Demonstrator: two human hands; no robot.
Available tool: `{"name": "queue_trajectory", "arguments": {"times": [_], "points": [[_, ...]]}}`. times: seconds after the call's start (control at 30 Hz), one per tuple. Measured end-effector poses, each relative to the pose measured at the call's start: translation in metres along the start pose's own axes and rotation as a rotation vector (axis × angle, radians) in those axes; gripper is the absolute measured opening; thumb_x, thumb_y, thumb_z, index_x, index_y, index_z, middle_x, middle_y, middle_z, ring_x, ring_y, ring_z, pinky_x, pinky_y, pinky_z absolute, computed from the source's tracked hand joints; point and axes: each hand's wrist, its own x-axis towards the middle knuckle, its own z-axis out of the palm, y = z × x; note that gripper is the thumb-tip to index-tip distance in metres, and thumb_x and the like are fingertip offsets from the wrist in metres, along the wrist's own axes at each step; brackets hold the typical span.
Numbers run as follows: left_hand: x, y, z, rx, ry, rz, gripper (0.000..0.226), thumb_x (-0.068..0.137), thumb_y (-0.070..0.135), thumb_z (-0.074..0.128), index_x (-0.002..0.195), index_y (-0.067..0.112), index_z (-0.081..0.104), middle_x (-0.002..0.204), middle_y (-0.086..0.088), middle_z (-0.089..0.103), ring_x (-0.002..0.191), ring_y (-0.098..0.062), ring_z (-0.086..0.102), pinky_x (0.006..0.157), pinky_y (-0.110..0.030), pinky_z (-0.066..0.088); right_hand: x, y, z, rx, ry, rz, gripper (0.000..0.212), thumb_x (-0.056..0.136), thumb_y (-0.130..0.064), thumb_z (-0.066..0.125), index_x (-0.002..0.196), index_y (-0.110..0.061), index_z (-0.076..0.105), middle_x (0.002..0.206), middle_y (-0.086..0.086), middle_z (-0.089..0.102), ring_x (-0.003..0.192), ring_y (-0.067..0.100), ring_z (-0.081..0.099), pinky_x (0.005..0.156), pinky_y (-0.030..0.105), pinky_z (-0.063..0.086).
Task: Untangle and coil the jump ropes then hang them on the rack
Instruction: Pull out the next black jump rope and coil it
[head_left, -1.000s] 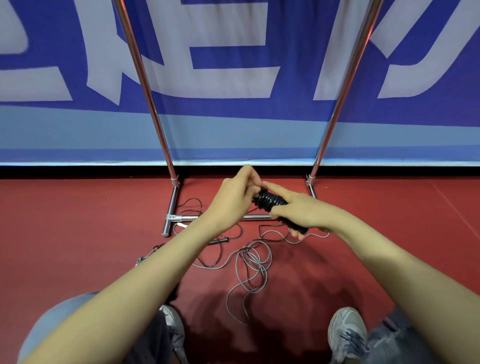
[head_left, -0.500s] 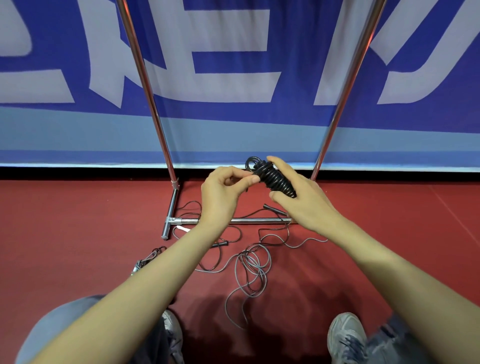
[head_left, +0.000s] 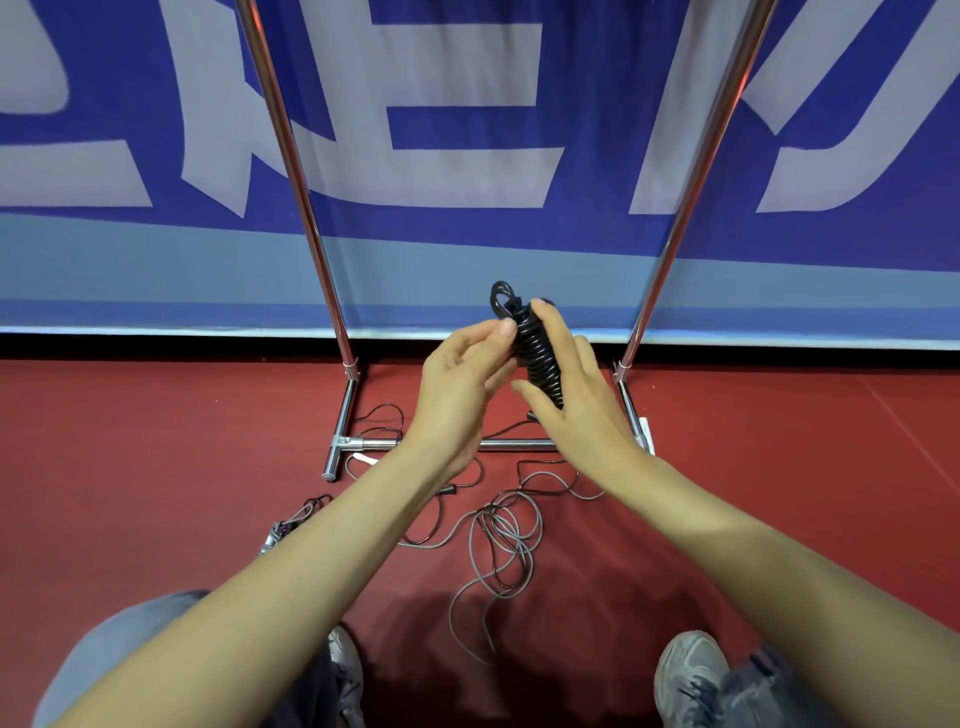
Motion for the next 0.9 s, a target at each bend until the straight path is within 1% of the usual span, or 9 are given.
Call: {"name": "queue_trajectory", "arguments": {"times": [0.13, 0.23, 0.37, 0.43, 0.53, 0.63, 0.7, 0.83, 0.9], "points": [[0.004, 0.005, 0.003, -0.111, 0.040, -0.018, 0.034, 0.087, 0.003, 0.065, 0.116, 0.004, 0.046, 0.110, -0.014, 0.064, 0.095, -0.022, 0.068, 0.099, -0.035, 0.050, 0.002, -0.001, 0.006, 0.044, 0.017, -0.026, 0.088, 0.090, -0.023, 0.064, 0.133, -0.071, 0.005, 0.119, 0.005, 0.045, 0.095, 0.028, 0.060, 0.084, 0.048, 0.050], [0.005, 0.006, 0.003, -0.054, 0.056, 0.022, 0.053, 0.087, 0.002, 0.065, 0.131, 0.010, 0.037, 0.122, -0.014, 0.061, 0.098, -0.020, 0.068, 0.096, -0.035, 0.052, 0.003, 0.001, 0.008, 0.102, 0.002, -0.036, 0.087, 0.089, -0.020, 0.065, 0.138, -0.061, 0.006, 0.133, 0.003, 0.045, 0.110, 0.015, 0.052, 0.093, 0.036, 0.046], [0.008, 0.002, -0.001, 0.027, 0.021, 0.119, 0.067, 0.088, -0.001, 0.062, 0.142, 0.021, 0.028, 0.109, -0.007, 0.066, 0.097, -0.018, 0.067, 0.090, -0.034, 0.055, 0.004, 0.002, 0.011, 0.229, -0.102, -0.003, 0.085, 0.088, -0.015, 0.066, 0.145, -0.052, 0.015, 0.145, -0.004, 0.042, 0.120, 0.005, 0.052, 0.102, 0.033, 0.045], [0.010, 0.002, -0.005, 0.058, 0.028, 0.147, 0.063, 0.089, -0.001, 0.062, 0.140, 0.020, 0.032, 0.105, -0.005, 0.067, 0.093, -0.018, 0.068, 0.087, -0.035, 0.054, 0.003, 0.001, 0.009, 0.277, -0.158, 0.006, 0.081, 0.091, -0.017, 0.062, 0.145, -0.053, 0.014, 0.138, -0.006, 0.049, 0.115, 0.003, 0.057, 0.099, 0.026, 0.046], [0.013, 0.005, -0.011, 0.074, 0.051, 0.127, 0.053, 0.091, 0.003, 0.061, 0.135, 0.021, 0.037, 0.103, -0.007, 0.068, 0.086, -0.020, 0.067, 0.080, -0.036, 0.053, 0.007, -0.003, -0.005, 0.222, -0.244, 0.022, 0.068, 0.098, -0.024, 0.052, 0.144, -0.055, 0.014, 0.101, -0.017, 0.057, 0.076, -0.006, 0.061, 0.074, 0.011, 0.043], [0.014, 0.010, -0.013, 0.036, 0.030, 0.057, 0.048, 0.092, 0.005, 0.060, 0.133, 0.021, 0.039, 0.103, -0.014, 0.068, 0.084, -0.024, 0.065, 0.069, -0.031, 0.055, 0.016, -0.005, -0.017, 0.118, -0.167, 0.049, 0.063, 0.100, -0.034, 0.044, 0.145, -0.055, 0.006, 0.081, -0.003, 0.060, 0.064, 0.004, 0.056, 0.068, 0.024, 0.043], [0.014, 0.012, -0.013, 0.030, -0.008, 0.005, 0.048, 0.092, 0.006, 0.060, 0.133, 0.020, 0.040, 0.099, -0.013, 0.070, 0.082, -0.022, 0.065, 0.070, -0.036, 0.055, 0.023, -0.001, -0.022, 0.182, -0.042, 0.167, 0.056, 0.098, -0.038, 0.047, 0.148, -0.042, 0.021, 0.085, 0.000, 0.065, 0.076, 0.011, 0.063, 0.074, 0.027, 0.045], [0.013, 0.008, -0.013, 0.068, -0.086, -0.047, 0.046, 0.091, 0.004, 0.059, 0.131, 0.018, 0.042, 0.100, -0.013, 0.071, 0.086, -0.023, 0.066, 0.083, -0.052, 0.052, 0.032, 0.011, -0.030, 0.260, 0.030, 0.254, 0.007, 0.090, -0.031, 0.065, 0.093, -0.027, 0.060, 0.101, 0.000, 0.064, 0.089, 0.011, 0.063, 0.086, 0.034, 0.051], [0.013, 0.007, -0.016, 0.088, -0.100, -0.061, 0.041, 0.092, 0.004, 0.059, 0.128, 0.018, 0.045, 0.103, -0.014, 0.070, 0.091, -0.026, 0.065, 0.086, -0.055, 0.051, 0.034, 0.014, -0.032, 0.252, 0.020, 0.271, 0.013, 0.088, -0.026, 0.069, 0.079, -0.030, 0.060, 0.103, 0.002, 0.065, 0.094, 0.013, 0.061, 0.091, 0.031, 0.046]]}}
